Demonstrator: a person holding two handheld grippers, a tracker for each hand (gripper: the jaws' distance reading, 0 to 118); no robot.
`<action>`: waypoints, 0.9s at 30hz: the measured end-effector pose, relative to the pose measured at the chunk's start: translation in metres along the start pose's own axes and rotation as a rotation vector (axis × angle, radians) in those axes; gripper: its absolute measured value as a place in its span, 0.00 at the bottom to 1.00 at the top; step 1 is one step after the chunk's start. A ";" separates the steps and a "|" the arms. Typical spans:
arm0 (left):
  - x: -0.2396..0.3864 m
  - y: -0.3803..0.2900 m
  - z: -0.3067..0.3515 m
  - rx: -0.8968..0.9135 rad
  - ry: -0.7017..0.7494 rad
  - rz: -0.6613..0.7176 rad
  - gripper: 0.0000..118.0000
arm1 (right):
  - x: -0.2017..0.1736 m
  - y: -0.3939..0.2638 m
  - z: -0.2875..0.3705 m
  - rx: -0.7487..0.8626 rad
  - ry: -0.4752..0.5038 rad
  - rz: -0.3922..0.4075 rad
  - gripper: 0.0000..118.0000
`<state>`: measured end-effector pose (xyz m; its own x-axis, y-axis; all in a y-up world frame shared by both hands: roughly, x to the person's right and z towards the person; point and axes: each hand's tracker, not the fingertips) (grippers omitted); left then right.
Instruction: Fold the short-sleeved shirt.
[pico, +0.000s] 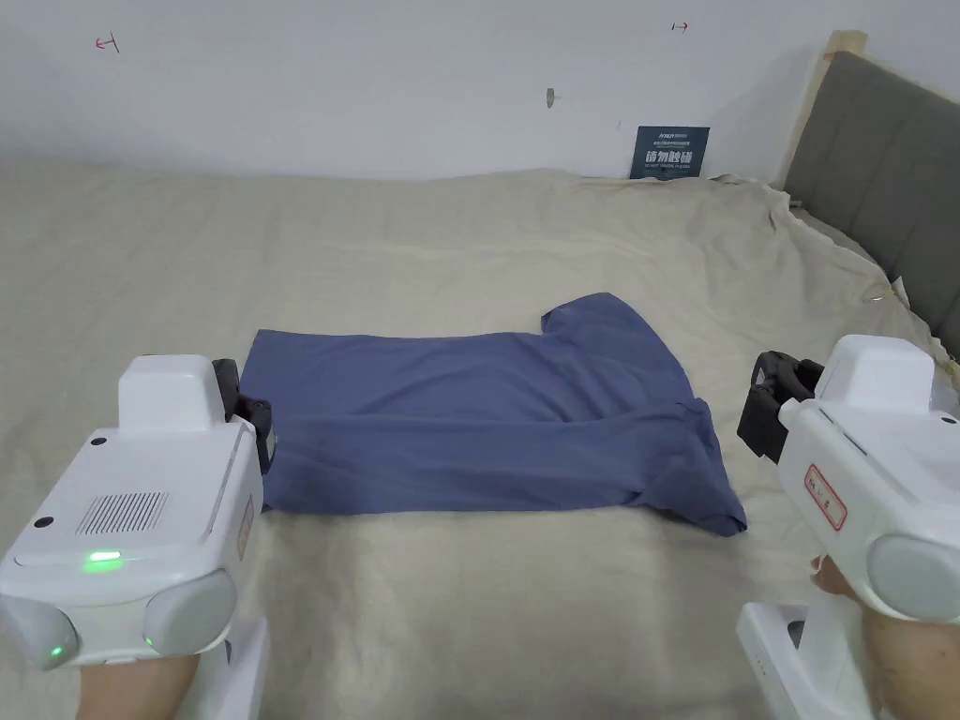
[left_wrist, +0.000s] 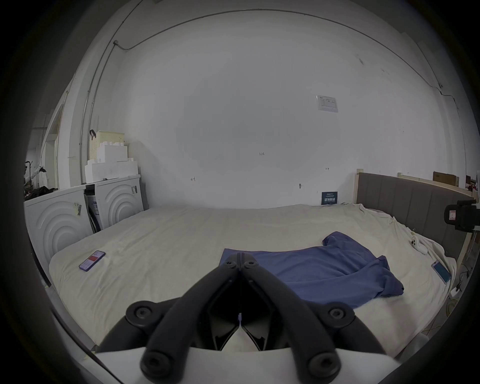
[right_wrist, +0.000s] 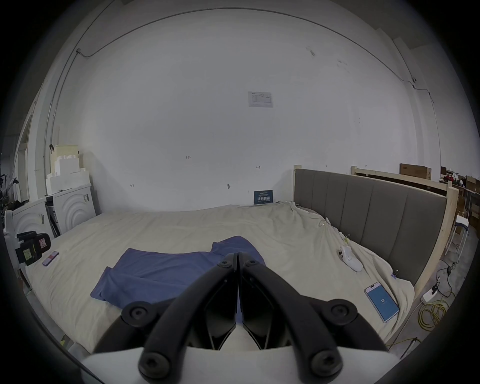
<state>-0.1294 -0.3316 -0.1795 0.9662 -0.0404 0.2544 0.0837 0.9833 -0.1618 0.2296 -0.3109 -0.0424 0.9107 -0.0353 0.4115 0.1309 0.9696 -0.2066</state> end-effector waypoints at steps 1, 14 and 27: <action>0.000 0.000 -0.001 -0.002 0.000 -0.001 0.00 | 0.000 0.003 -0.003 -0.031 0.023 -0.017 0.00; -0.006 -0.003 -0.018 -0.033 0.002 0.017 0.00 | 0.027 0.017 -0.124 -0.448 -0.011 0.005 0.83; -0.003 -0.010 -0.042 -0.103 0.013 0.029 0.00 | 0.052 -0.083 -0.212 -0.884 -0.107 -0.065 0.84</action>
<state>-0.1230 -0.3491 -0.2183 0.9717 -0.0149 0.2357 0.0794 0.9605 -0.2668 0.3492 -0.4442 -0.1920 0.8555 -0.0177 0.5174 0.4751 0.4240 -0.7710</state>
